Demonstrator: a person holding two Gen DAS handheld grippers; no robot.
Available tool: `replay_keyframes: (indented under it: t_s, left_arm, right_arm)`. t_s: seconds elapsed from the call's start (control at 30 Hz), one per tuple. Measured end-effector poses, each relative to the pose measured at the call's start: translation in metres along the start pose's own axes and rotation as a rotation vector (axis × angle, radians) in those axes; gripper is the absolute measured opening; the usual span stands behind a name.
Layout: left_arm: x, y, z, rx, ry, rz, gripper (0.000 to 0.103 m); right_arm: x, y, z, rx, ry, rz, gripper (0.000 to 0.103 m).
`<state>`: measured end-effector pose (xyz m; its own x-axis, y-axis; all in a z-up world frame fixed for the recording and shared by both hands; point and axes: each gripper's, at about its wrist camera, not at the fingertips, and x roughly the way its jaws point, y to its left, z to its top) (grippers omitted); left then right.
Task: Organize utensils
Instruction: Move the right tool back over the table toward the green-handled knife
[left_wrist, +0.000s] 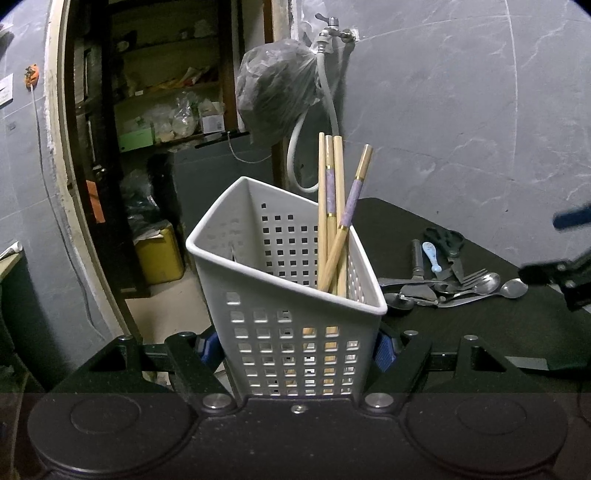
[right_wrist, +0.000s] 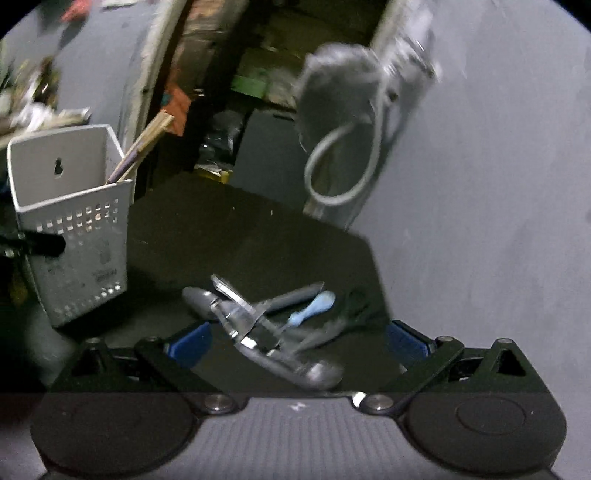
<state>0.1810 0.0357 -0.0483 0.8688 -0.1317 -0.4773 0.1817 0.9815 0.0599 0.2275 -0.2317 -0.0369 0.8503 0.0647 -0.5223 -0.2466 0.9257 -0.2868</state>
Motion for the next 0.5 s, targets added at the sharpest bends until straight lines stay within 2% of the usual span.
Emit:
replay_keyframes:
  t_s: [0.17,0.33,0.5]
  left_arm:
    - [-0.001,0.001,0.0,-0.004,0.004,0.005,0.077]
    - [-0.001,0.0,0.0,-0.005,0.005,0.006,0.077]
    - [-0.002,0.0,0.0,-0.005,0.007,0.006,0.077]
  right_arm:
    - [-0.01,-0.015,-0.026,0.118,0.056,0.069,0.103]
    - [-0.012,-0.019,-0.052,0.127,0.143,0.135,0.103]
    - [-0.01,-0.014,-0.069,0.106,0.217,0.154,0.103]
